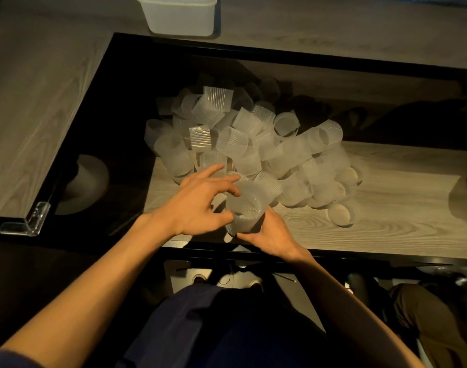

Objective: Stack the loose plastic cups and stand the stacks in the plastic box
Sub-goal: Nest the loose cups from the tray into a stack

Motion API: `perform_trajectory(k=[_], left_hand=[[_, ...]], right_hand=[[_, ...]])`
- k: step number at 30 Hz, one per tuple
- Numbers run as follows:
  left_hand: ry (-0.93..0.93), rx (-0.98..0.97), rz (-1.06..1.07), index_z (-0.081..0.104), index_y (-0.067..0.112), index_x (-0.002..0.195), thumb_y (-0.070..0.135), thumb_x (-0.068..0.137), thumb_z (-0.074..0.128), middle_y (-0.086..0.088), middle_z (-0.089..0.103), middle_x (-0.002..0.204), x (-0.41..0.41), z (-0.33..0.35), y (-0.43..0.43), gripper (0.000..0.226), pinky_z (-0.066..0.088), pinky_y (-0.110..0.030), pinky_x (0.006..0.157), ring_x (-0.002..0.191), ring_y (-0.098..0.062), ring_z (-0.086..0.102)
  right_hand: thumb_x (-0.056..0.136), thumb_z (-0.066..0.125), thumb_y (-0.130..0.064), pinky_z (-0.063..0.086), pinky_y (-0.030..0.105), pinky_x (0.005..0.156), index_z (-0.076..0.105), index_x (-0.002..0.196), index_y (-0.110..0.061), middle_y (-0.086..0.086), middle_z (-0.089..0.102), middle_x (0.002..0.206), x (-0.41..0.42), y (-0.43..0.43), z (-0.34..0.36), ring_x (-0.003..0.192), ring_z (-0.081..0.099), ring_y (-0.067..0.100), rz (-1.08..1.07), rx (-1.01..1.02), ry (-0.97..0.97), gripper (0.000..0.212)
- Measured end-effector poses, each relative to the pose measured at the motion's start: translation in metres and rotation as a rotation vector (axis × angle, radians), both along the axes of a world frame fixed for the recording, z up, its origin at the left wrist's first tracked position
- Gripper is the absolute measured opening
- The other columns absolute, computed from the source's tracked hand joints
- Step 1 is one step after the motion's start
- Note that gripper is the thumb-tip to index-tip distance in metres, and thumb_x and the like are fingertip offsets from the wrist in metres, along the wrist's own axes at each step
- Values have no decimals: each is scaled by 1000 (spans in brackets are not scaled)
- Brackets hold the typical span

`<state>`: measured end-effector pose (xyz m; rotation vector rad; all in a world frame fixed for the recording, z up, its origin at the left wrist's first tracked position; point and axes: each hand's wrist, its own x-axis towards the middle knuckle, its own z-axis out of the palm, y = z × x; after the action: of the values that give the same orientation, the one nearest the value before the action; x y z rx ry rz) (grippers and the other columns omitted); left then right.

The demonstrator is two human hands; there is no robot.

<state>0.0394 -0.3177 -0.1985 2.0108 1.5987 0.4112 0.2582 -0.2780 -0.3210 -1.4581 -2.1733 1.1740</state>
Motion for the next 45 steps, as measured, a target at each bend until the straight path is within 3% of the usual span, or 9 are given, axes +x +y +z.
perform_trajectory(k=[3,6,8,12,21,28,32,38,45], left_hand=[[-162,-217,-8,64,44,125,39,72,63,11,21,168,-6,-5,2,53,4,-41,124,156,-8,-1],[-595,-222,228,71,34,106,36,71,65,-1,46,156,-10,0,9,36,31,-28,117,139,2,42],[-448,-99,521,62,29,124,29,83,69,-10,52,147,-22,-8,22,42,45,-29,103,119,-1,58],[38,-221,826,25,40,157,38,89,72,-19,16,163,-57,-28,42,83,27,-57,116,148,-43,19],[-61,-128,936,66,23,114,32,96,68,-16,62,130,-90,-79,70,21,56,-41,86,116,-36,62],[-227,67,1013,67,25,101,30,96,65,-6,68,114,-83,-73,61,7,47,-23,69,104,-26,66],[-314,278,975,62,23,99,38,90,66,-1,66,107,-80,-50,53,18,56,-40,89,100,-18,63],[-628,412,544,38,13,136,31,84,72,5,54,115,-24,11,29,64,51,-16,82,93,3,60],[-325,472,9,47,1,146,33,80,69,-6,56,110,14,1,10,77,47,-26,83,97,-15,53]], right_hand=[[62,87,-57,53,34,100,49,139,-35,-15,60,132,0,1,-1,122,57,3,9,8,-8,89],[62,90,-56,53,34,101,50,138,-34,-14,59,132,0,3,0,121,57,4,4,-3,-32,89],[62,91,-53,52,31,100,51,135,-34,-13,59,131,0,3,0,119,57,5,-10,-11,-37,86],[62,91,-54,50,27,98,49,136,-34,-13,58,131,-1,1,0,118,57,5,-22,-23,-39,87],[64,91,-52,43,21,94,50,136,-30,-13,59,130,-2,1,2,115,55,3,-33,-31,-49,86],[65,90,-53,44,22,94,50,136,-31,-13,59,130,-2,1,4,114,54,2,-18,-34,-52,85],[65,90,-53,46,23,94,51,135,-31,-14,59,130,-2,2,3,114,53,0,-3,-17,-49,83],[64,90,-55,50,28,97,50,136,-32,-12,60,132,-2,5,-1,117,56,5,11,0,-50,86],[66,85,-54,58,31,90,57,129,-39,-20,67,118,-7,5,-1,110,63,-3,15,-22,26,71]])
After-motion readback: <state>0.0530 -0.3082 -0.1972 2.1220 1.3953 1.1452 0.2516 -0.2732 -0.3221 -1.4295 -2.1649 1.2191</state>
